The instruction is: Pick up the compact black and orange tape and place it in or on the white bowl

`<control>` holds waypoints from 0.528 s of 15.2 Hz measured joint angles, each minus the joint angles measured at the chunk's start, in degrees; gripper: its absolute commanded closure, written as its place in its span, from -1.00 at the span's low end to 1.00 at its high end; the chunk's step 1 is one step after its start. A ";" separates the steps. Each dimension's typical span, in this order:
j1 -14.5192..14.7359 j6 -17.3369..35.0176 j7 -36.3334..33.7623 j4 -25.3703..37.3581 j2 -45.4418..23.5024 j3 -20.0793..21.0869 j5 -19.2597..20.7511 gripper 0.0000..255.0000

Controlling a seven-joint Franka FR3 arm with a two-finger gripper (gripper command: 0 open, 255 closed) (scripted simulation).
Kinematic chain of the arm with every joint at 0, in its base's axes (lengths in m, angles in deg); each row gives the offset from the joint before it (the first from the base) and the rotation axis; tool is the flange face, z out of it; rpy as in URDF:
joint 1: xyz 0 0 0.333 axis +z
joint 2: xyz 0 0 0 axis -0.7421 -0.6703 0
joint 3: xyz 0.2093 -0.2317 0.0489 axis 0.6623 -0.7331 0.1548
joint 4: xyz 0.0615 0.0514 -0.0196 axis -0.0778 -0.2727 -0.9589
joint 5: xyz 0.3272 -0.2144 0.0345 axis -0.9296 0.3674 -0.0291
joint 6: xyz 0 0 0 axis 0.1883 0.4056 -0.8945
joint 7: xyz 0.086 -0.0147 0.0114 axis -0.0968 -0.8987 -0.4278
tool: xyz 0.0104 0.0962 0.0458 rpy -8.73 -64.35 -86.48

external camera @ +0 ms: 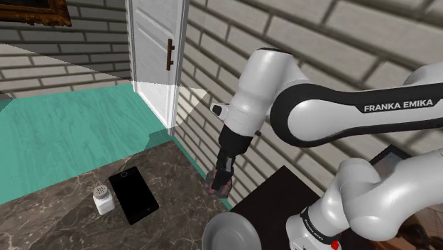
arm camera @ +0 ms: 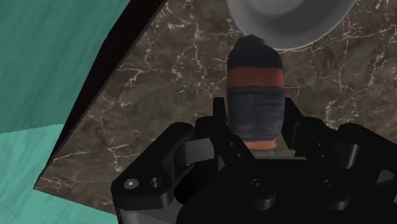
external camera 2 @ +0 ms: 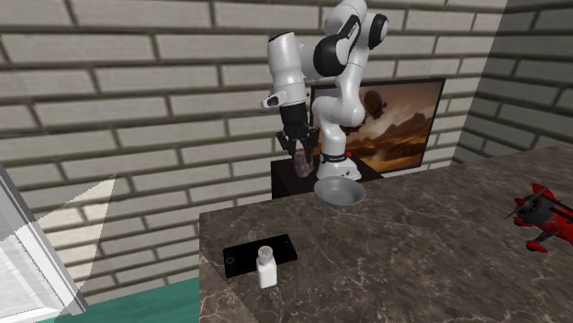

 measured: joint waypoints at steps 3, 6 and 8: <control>2.08 -0.50 -2.72 -3.50 4.88 1.90 -1.94 1.00; 4.48 -1.22 -5.66 -6.83 9.87 3.94 -4.10 1.00; 6.33 -1.59 -7.88 -9.07 13.23 5.52 -5.75 1.00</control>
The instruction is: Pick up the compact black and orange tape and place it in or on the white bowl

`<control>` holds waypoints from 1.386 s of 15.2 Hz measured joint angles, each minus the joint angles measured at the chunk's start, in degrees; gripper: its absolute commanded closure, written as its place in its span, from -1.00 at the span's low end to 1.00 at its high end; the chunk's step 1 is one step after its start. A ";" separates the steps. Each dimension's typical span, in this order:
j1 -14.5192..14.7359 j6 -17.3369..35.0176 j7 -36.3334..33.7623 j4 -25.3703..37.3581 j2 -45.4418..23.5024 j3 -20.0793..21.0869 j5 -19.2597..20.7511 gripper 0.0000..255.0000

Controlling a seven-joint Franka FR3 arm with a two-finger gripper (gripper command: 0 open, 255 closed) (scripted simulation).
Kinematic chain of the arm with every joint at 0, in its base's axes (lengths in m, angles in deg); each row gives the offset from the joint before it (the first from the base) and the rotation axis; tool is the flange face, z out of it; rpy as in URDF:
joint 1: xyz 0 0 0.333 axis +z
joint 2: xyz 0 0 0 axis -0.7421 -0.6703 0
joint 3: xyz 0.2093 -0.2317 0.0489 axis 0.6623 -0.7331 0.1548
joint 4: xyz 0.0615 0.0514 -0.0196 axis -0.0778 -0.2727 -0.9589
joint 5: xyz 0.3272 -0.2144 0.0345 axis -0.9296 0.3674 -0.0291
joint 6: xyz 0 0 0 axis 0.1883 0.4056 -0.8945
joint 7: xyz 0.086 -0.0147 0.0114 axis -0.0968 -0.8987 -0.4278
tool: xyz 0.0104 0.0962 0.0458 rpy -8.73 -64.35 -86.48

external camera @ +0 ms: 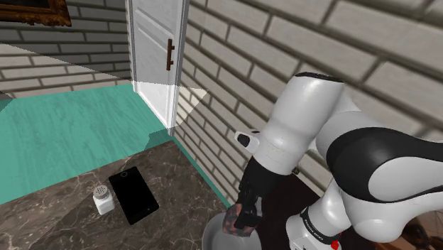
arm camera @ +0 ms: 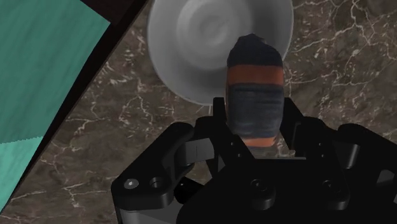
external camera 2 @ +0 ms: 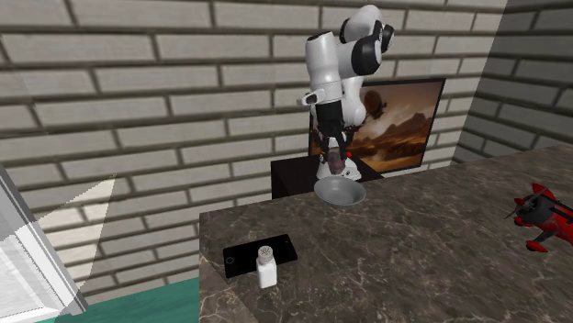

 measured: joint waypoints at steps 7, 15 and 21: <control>2.00 3.26 -0.96 -4.17 1.44 2.29 -2.71 1.00; 2.79 10.62 1.19 -8.23 -2.08 4.08 -5.40 1.00; 3.03 12.99 1.97 -9.33 -3.41 4.57 -6.29 1.00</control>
